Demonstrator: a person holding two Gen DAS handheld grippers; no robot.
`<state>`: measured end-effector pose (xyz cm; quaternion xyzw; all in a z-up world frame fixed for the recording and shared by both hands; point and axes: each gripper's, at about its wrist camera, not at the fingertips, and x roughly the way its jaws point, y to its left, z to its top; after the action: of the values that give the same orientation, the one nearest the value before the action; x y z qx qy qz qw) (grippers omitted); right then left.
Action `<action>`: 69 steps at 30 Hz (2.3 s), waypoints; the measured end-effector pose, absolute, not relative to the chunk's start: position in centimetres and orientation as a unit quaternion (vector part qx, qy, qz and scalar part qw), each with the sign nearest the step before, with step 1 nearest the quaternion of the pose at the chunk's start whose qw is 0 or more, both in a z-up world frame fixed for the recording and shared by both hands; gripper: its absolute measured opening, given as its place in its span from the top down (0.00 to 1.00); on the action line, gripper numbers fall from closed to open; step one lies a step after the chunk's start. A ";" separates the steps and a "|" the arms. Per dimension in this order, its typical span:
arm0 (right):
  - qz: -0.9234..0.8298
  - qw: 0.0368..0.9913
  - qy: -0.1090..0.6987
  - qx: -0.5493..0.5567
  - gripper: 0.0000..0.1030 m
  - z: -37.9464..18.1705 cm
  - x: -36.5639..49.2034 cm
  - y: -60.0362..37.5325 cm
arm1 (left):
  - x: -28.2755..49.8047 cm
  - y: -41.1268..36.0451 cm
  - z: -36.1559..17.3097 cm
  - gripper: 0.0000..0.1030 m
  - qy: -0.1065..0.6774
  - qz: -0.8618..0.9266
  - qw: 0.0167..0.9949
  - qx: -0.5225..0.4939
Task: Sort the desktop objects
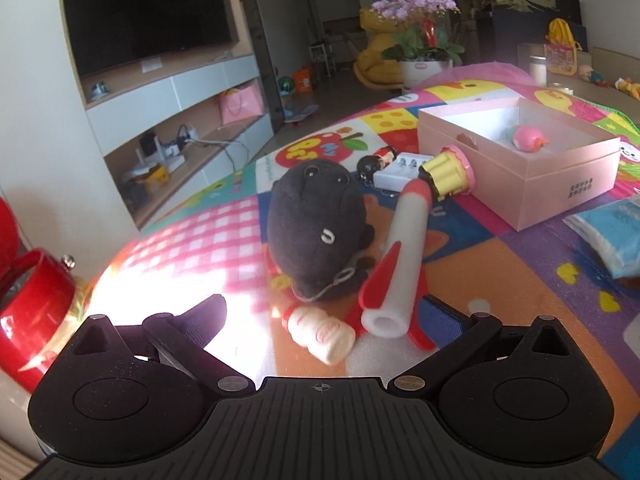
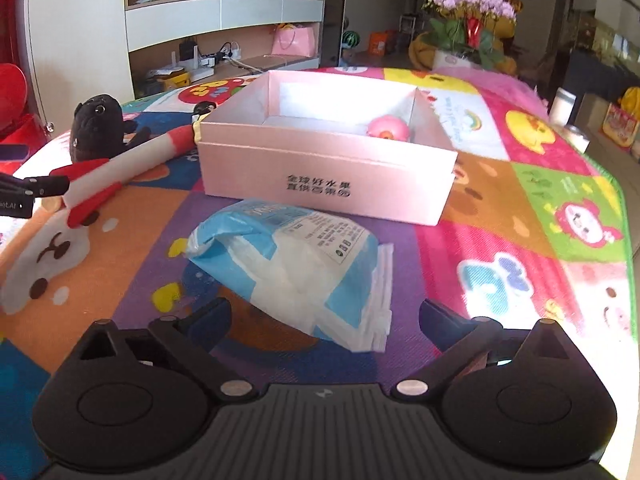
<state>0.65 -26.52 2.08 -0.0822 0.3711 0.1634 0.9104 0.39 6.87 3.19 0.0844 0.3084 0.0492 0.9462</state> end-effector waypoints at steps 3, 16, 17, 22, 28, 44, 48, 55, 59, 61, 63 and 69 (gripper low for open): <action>0.168 0.905 0.387 -0.057 0.00 1.6 0.4 -26.7 | -0.4 7.4 2.6 0.00 0.314 0.059 0.945 0.072; 0.140 0.915 0.377 -0.037 0.00 0.8 -0.5 -26.5 | 1.0 8.8 1.8 0.30 0.329 0.059 0.942 0.035; 0.137 0.915 0.377 -0.036 0.00 0.8 -0.4 -26.5 | 1.1 8.8 1.8 0.32 0.329 0.057 0.942 0.034; 0.130 0.917 0.376 -0.040 0.00 0.7 -0.4 -26.2 | 1.3 8.8 1.6 0.60 0.336 0.043 0.941 0.026; 0.130 0.917 0.375 -0.041 0.00 0.6 -0.4 -26.2 | -0.4 7.9 2.2 0.60 0.331 0.032 0.942 0.047; 0.132 0.917 0.373 -0.043 0.00 0.5 -0.4 -26.1 | -0.9 -2.0 1.5 0.57 0.338 -0.148 0.928 0.049; 0.132 0.917 0.373 -0.043 0.00 0.5 -0.4 -26.1 | -1.0 -2.4 1.3 0.44 0.340 -0.155 0.926 0.061; 0.132 0.917 0.373 -0.043 0.00 0.5 -0.4 -26.1 | -1.1 0.4 1.4 0.20 0.348 -0.104 0.929 0.075; 0.132 0.917 0.373 -0.043 0.00 0.5 -0.4 -26.1 | -0.6 1.9 1.5 0.09 0.350 -0.064 0.931 0.079; 0.132 0.917 0.373 -0.043 0.00 0.5 -0.4 -26.1 | -0.3 2.5 1.5 0.07 0.353 -0.043 0.931 0.081; 0.132 0.917 0.373 -0.043 0.00 0.5 -0.5 -26.1 | -0.2 3.2 1.5 0.04 0.355 -0.026 0.931 0.078; 0.133 0.917 0.373 -0.043 0.00 0.5 -0.5 -26.1 | -0.8 3.9 1.5 0.01 0.364 -0.021 0.930 0.044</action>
<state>-0.48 -26.08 0.48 -0.0427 0.3729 0.1326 0.9174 -0.76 3.93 1.47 0.0445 0.3639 -0.0207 0.9302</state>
